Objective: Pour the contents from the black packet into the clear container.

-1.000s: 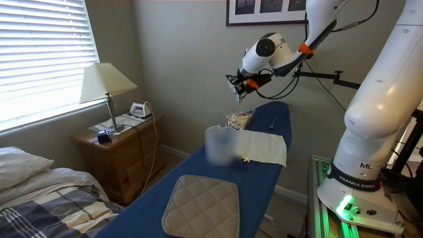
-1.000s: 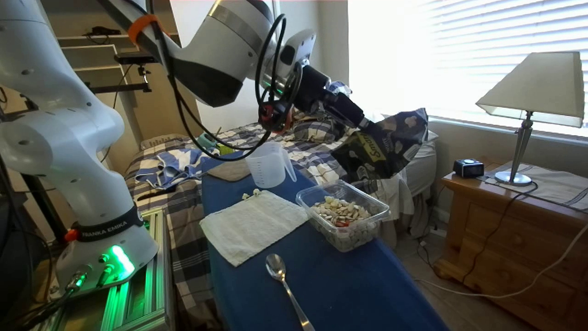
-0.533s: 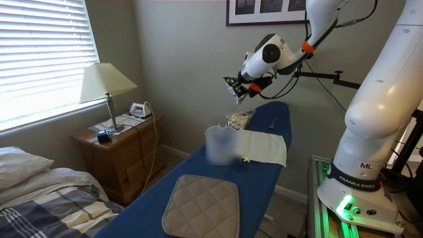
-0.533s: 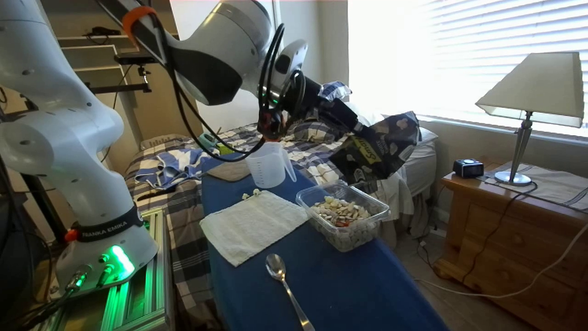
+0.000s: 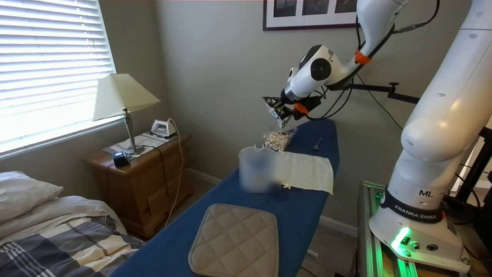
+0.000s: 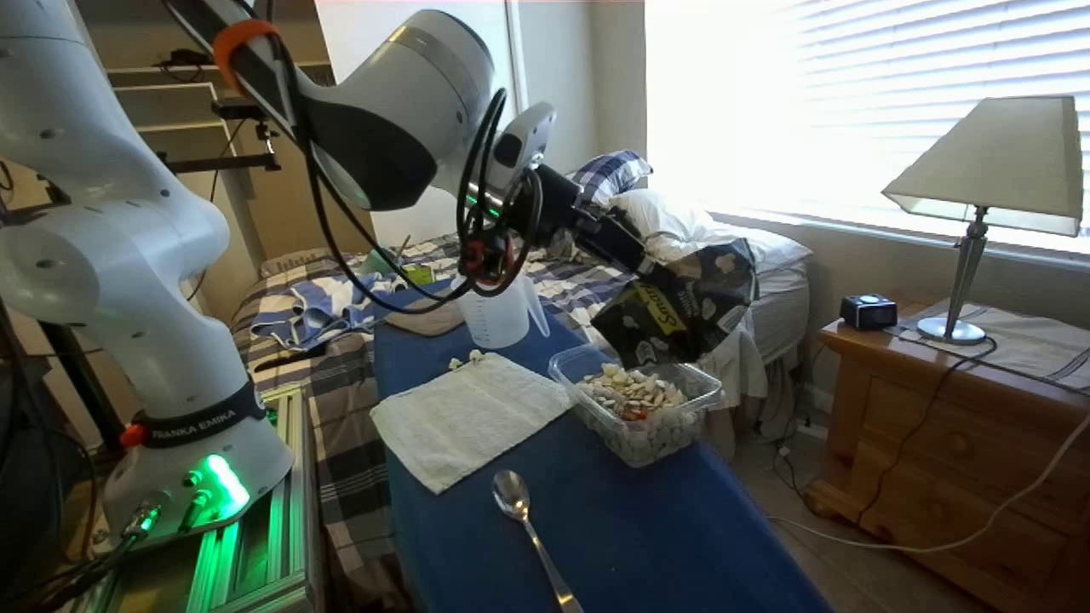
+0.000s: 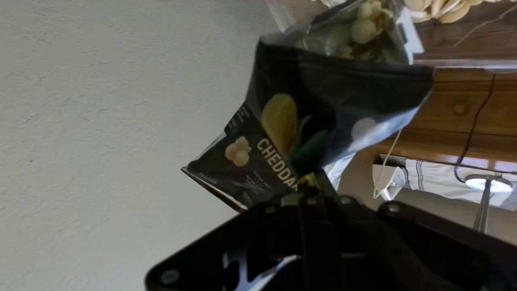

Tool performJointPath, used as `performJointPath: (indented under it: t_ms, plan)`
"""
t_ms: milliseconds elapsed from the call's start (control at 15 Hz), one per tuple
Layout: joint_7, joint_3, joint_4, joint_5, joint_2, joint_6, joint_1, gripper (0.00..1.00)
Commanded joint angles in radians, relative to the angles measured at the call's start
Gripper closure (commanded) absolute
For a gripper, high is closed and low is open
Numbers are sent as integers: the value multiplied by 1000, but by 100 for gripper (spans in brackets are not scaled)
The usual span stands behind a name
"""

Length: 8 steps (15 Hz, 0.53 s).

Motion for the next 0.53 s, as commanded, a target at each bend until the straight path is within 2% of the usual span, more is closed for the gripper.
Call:
performJointPath:
  t_ms: [0,67,133,200,267,333,467]
  plan:
    - [140,-9,13,-95,-15,23,25,100]
    - [182,-8,23,-162,-22,23,39,100]
    - [195,-10,20,-183,-21,18,41,100]
    - [135,-8,-1,-150,-27,-4,24,100]
    - [154,-9,-4,-185,-38,-16,29,100]
    - [109,-7,-16,-141,-37,-29,15,100]
    - [166,-7,-3,-233,-47,-61,33,100]
